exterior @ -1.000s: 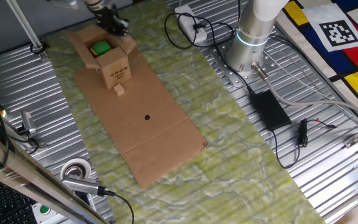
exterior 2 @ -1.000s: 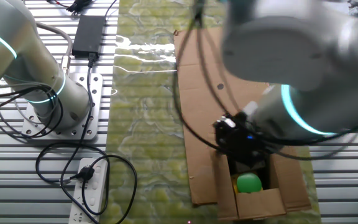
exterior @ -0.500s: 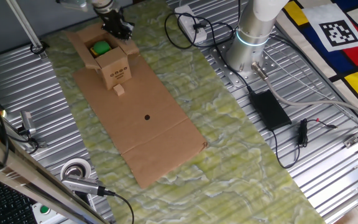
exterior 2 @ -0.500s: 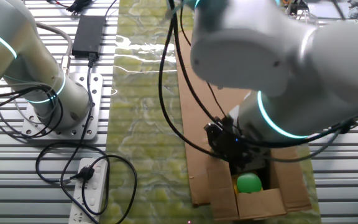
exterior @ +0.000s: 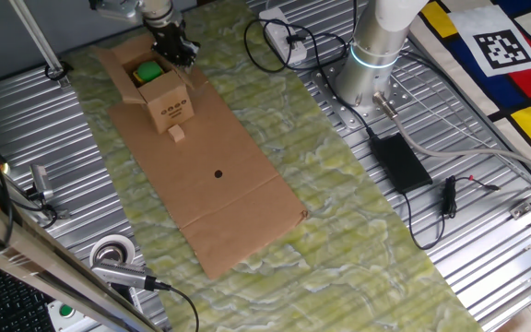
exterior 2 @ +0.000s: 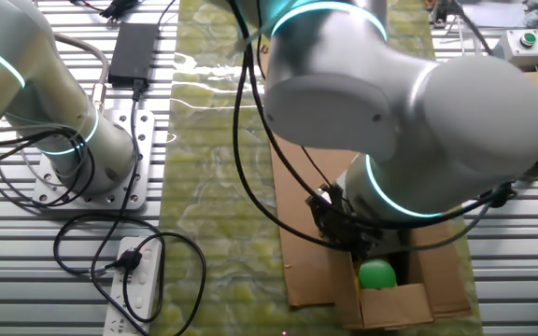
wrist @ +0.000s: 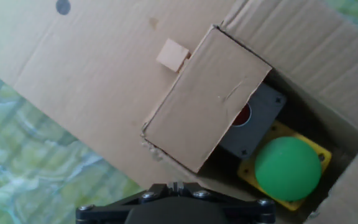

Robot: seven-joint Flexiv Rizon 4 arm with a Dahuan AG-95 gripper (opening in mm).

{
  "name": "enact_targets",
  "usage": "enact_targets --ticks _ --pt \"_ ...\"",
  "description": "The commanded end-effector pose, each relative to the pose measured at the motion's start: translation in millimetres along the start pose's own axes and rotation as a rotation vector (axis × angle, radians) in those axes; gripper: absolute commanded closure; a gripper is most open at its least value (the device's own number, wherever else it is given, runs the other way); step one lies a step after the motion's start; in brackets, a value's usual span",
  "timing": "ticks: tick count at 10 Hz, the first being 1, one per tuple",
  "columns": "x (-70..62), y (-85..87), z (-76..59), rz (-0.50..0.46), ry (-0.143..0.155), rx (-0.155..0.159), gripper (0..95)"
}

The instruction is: Open a box

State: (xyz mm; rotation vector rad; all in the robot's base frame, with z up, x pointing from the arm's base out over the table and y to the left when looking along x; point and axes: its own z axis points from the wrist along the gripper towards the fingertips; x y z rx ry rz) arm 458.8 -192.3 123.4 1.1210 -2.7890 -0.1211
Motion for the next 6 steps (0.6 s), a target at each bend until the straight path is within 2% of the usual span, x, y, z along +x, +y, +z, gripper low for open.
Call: enact_targets --ticks 1,3,4,6 --pt "3.4 6.1 -15.5 0.010 0.024 -0.025 95.0" --pt "5.4 11.2 -32.1 0.011 0.053 -0.043 95.0" --pt "4.6 10.7 -37.9 0.010 0.066 -0.041 95.0" --pt "-3.9 -2.4 -46.3 -0.027 0.079 -0.039 95.0"
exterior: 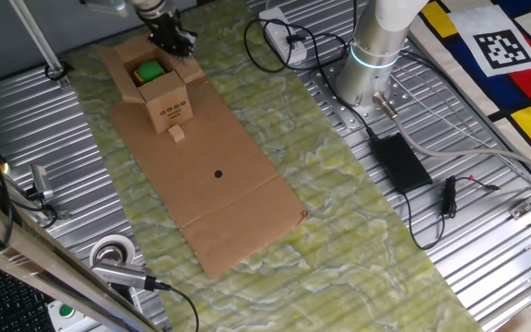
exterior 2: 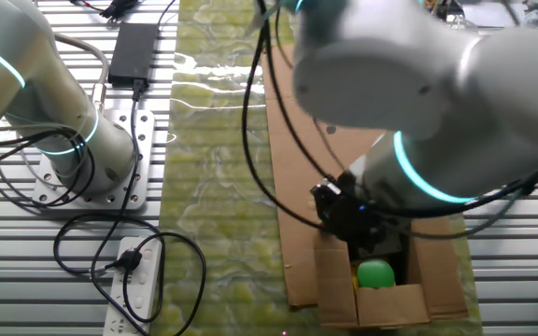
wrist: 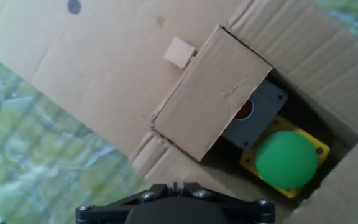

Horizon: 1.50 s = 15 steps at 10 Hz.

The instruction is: Open a box

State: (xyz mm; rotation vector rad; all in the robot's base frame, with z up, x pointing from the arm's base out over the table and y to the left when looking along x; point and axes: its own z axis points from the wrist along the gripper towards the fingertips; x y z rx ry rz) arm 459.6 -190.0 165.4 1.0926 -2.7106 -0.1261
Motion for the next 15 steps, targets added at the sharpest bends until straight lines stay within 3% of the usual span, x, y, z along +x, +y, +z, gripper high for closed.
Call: enact_targets --ticks 1,2,4,7,9,12,13,14,15 --pt "-12.3 -18.5 -12.1 -0.049 0.014 0.000 95.0" --pt "-21.7 -30.6 -17.7 -0.085 0.030 0.017 95.0" --pt "-37.0 -49.4 -16.3 -0.130 0.048 0.051 95.0" --pt "-48.3 -63.0 0.3 -0.187 0.046 0.077 95.0" --pt "-50.6 -65.7 8.0 -0.231 0.077 0.112 95.0" --pt "-49.5 -64.7 8.5 -0.163 0.033 0.094 95.0" --pt "-49.5 -64.6 8.3 -0.157 0.029 0.094 95.0" --pt "-50.4 -64.2 7.7 -0.156 0.002 0.100 95.0" --pt "-49.4 -63.2 6.3 -0.164 0.004 0.112 95.0"
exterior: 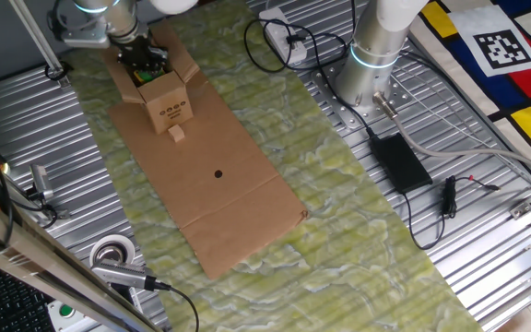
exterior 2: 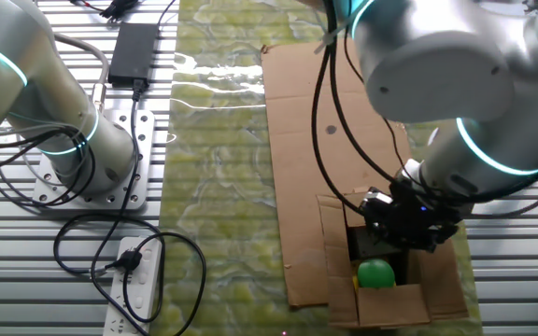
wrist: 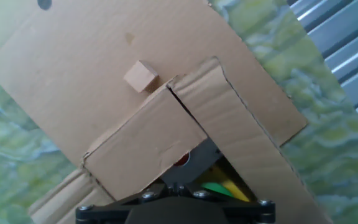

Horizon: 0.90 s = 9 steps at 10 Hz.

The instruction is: Open a box

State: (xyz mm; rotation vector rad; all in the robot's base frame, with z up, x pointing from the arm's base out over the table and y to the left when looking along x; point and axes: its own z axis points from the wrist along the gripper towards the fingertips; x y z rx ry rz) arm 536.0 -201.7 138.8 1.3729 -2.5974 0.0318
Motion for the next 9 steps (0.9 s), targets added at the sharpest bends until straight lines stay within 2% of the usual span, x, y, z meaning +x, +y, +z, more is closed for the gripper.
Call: enact_targets --ticks 1,4,5,6,8,9 --pt "1.6 2.4 -3.6 0.042 -0.038 -0.003 95.0" --pt "3.6 5.3 -3.0 0.056 -0.043 0.001 95.0" --pt "-8.6 6.3 -6.5 0.050 -0.063 0.024 95.0" --pt "-8.6 6.3 -6.5 0.078 -0.064 0.046 95.0" --pt "-8.6 6.3 -6.5 0.111 -0.038 0.102 95.0" --pt "-8.6 6.3 -6.5 0.149 -0.039 0.105 95.0"
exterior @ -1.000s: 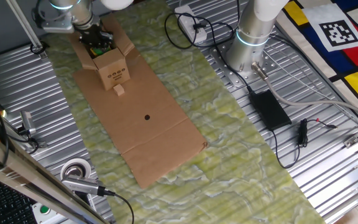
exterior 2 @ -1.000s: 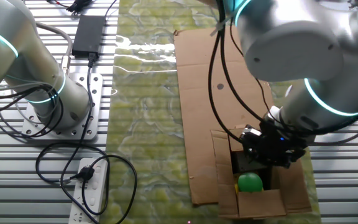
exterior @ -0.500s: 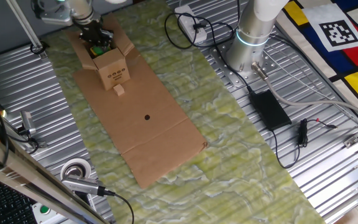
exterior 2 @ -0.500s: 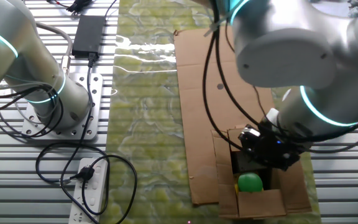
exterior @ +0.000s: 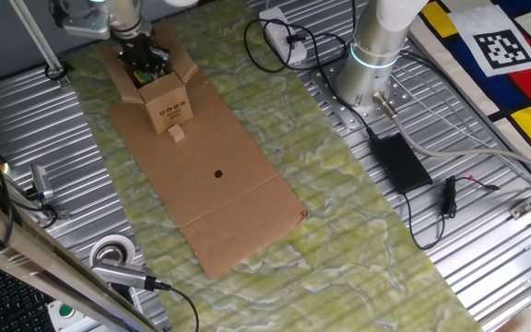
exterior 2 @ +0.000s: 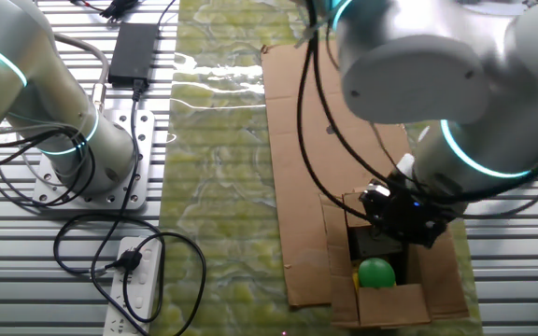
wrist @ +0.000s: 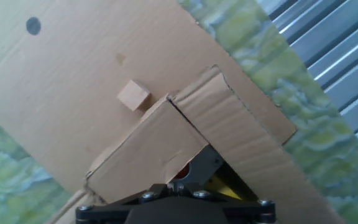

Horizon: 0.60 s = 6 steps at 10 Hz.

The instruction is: Open a box

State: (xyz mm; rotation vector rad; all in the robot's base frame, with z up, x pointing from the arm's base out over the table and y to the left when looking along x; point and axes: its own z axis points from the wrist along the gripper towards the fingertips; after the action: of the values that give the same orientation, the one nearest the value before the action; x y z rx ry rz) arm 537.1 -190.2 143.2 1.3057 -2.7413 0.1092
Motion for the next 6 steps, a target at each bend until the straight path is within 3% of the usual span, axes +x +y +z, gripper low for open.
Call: enact_targets --ticks 1,6 --pt "0.5 0.2 -0.7 0.091 0.027 0.022 95.0" --pt "0.5 0.2 -0.7 0.046 0.039 0.025 95.0"
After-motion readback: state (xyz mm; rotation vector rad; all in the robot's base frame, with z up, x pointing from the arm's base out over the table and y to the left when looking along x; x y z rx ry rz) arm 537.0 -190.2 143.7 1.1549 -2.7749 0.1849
